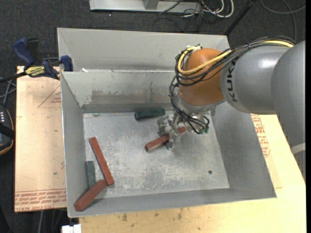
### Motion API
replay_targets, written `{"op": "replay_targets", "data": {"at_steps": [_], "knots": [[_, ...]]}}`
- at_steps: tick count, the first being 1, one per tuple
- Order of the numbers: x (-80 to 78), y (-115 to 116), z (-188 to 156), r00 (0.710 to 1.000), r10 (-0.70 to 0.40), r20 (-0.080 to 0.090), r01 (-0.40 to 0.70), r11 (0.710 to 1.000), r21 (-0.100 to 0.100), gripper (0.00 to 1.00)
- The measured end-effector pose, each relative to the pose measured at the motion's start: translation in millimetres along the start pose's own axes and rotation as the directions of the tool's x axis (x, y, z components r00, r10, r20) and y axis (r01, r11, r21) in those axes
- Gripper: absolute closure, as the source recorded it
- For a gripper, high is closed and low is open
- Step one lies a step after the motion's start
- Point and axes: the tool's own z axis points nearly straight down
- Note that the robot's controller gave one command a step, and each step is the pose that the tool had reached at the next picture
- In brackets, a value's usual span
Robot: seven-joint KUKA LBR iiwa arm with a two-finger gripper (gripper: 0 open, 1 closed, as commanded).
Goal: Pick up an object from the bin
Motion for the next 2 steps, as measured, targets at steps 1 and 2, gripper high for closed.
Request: {"op": "replay_targets", "data": {"at_steps": [1, 2], "knots": [[0.0, 0, 0, 1.0, 0.0, 0.0, 0.0, 1.0, 0.0, 1.0], [-27.2, 20, -151, 1.0, -0.008, 0.004, 0.008, 1.0, 0.001, 1.0]]}}
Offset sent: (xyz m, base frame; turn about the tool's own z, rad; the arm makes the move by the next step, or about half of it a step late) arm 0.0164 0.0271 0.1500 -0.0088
